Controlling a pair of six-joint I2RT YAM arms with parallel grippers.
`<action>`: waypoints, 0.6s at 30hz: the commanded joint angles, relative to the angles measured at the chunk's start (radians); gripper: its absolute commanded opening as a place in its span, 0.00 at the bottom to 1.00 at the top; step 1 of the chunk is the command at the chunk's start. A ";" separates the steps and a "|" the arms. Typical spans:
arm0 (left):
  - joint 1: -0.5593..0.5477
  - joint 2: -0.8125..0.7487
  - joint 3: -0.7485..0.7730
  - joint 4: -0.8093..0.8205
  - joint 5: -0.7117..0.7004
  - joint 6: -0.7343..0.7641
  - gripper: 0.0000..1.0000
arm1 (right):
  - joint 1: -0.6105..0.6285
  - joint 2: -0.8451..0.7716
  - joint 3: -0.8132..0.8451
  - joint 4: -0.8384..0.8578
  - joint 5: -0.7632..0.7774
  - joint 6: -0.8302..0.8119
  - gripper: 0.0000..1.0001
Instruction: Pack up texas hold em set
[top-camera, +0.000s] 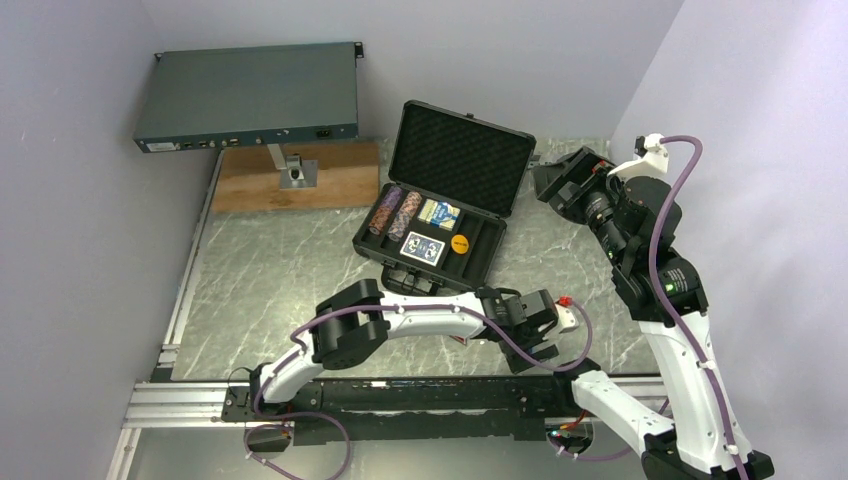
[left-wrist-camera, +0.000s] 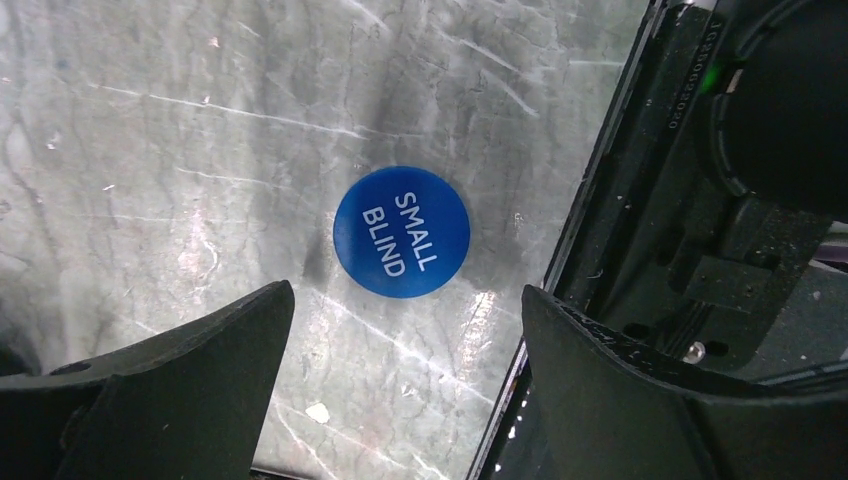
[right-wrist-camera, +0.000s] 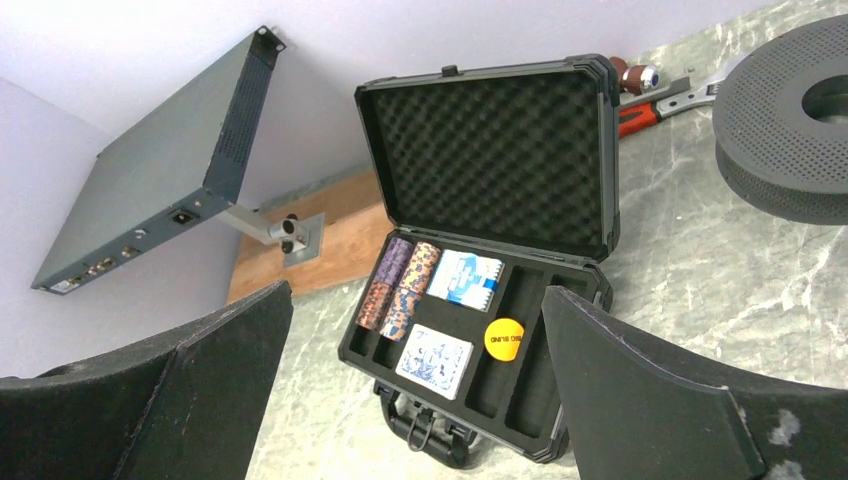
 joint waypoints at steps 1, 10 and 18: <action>-0.012 0.021 0.046 0.003 -0.031 -0.006 0.90 | -0.002 0.001 0.008 0.026 -0.019 -0.016 1.00; -0.014 0.035 0.045 0.035 -0.082 -0.004 0.85 | -0.001 0.003 -0.002 0.037 -0.035 -0.018 1.00; -0.016 0.044 0.034 0.065 -0.056 0.007 0.79 | -0.002 0.005 -0.005 0.039 -0.030 -0.029 1.00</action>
